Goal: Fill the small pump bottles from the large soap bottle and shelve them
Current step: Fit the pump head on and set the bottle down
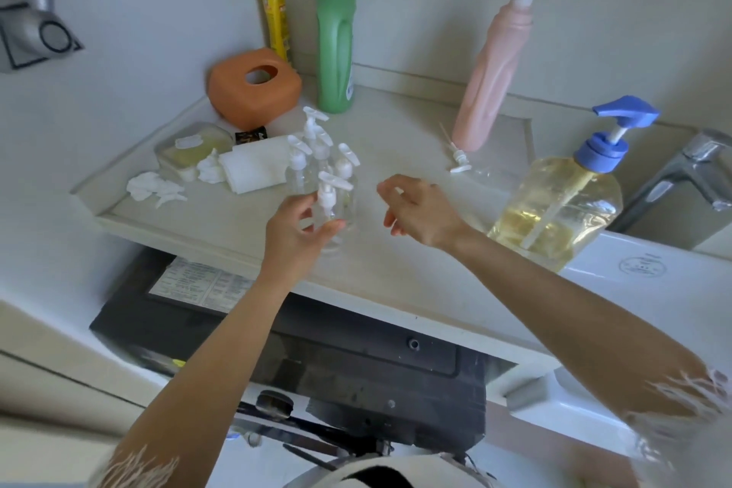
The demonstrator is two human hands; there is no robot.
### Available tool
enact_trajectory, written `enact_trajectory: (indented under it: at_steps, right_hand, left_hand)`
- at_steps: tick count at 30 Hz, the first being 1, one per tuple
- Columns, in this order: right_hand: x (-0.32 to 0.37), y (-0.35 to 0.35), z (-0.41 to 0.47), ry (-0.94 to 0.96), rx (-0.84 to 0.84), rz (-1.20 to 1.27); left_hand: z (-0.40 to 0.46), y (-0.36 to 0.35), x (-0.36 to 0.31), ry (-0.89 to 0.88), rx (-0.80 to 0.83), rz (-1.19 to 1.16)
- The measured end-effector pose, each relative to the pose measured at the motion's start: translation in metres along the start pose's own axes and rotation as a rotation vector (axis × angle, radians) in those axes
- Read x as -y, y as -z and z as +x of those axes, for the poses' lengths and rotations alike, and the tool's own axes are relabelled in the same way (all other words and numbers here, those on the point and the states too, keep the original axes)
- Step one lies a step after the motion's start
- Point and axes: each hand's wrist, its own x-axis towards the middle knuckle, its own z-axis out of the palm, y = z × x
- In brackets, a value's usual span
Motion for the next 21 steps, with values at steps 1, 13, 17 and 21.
enact_trajectory:
  at_steps: [1, 13, 17, 21]
  right_hand:
    - [-0.005, -0.006, 0.002, -0.031, 0.019, 0.02]
    - [-0.038, -0.016, -0.031, 0.193, -0.269, -0.152]
    - [-0.052, 0.015, -0.067, 0.575, -0.839, -0.242]
    - [-0.08, 0.053, -0.091, 0.432, -1.161, -0.12]
  left_hand:
    - [0.004, 0.006, 0.002, -0.012, -0.026, 0.03]
    - [-0.015, 0.013, -0.022, -0.27, -0.341, 0.131]
    - [-0.024, -0.033, -0.051, -0.397, 0.108, -0.018]
    - [-0.007, -0.105, -0.068, -0.098, 0.636, 0.052]
